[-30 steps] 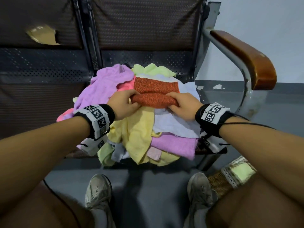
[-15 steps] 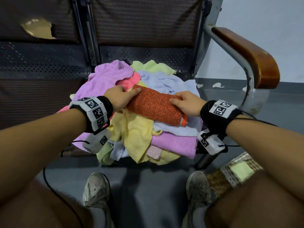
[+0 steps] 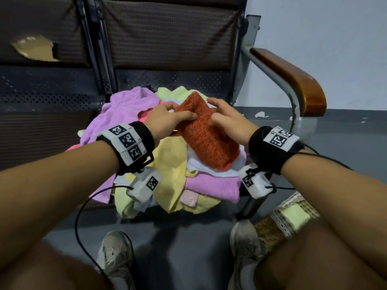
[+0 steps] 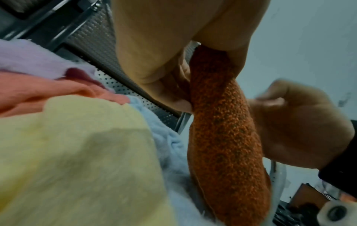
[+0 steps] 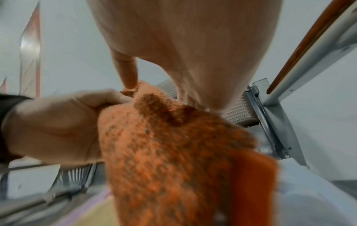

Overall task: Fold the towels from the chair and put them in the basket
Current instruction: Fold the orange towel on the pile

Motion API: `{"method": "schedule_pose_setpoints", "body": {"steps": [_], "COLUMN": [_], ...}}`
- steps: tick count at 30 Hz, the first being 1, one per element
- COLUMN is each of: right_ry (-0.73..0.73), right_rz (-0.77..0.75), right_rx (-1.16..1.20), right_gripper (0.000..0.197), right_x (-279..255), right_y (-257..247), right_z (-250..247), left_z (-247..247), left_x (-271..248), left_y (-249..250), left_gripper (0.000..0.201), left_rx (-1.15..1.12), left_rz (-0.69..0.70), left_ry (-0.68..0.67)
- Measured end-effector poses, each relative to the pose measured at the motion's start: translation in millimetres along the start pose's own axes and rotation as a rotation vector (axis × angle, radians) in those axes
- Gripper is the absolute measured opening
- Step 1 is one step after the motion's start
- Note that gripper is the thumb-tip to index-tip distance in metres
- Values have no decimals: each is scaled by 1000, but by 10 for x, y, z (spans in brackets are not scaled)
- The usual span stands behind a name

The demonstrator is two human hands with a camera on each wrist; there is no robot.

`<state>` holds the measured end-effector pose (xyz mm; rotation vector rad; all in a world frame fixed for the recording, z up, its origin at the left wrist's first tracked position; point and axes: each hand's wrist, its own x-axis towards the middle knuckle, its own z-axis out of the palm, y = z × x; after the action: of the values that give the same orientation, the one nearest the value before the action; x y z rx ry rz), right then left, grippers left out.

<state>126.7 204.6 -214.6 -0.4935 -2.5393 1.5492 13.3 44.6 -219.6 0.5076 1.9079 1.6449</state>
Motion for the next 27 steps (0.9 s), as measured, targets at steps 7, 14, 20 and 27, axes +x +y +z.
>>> {"method": "schedule_pose_setpoints", "body": {"steps": [7, 14, 20, 27], "right_ry": [93, 213, 382, 732], "right_rz": [81, 273, 467, 897], "right_rx": [258, 526, 557, 570], "right_gripper": [47, 25, 41, 8], "right_x": [-371, -1014, -1965, -3034], "right_y": [-95, 533, 1381, 2731], "right_z": [-308, -1225, -2077, -2101], "left_z": [452, 1548, 2923, 4434], "left_x": [-194, -349, -445, -755], "left_y": [257, -74, -267, -907], "left_gripper": [50, 50, 38, 30], "left_rx": [-139, 58, 68, 487], "left_rz": [57, -148, -260, -516], "left_ry": [-137, -548, -806, -1030]}}
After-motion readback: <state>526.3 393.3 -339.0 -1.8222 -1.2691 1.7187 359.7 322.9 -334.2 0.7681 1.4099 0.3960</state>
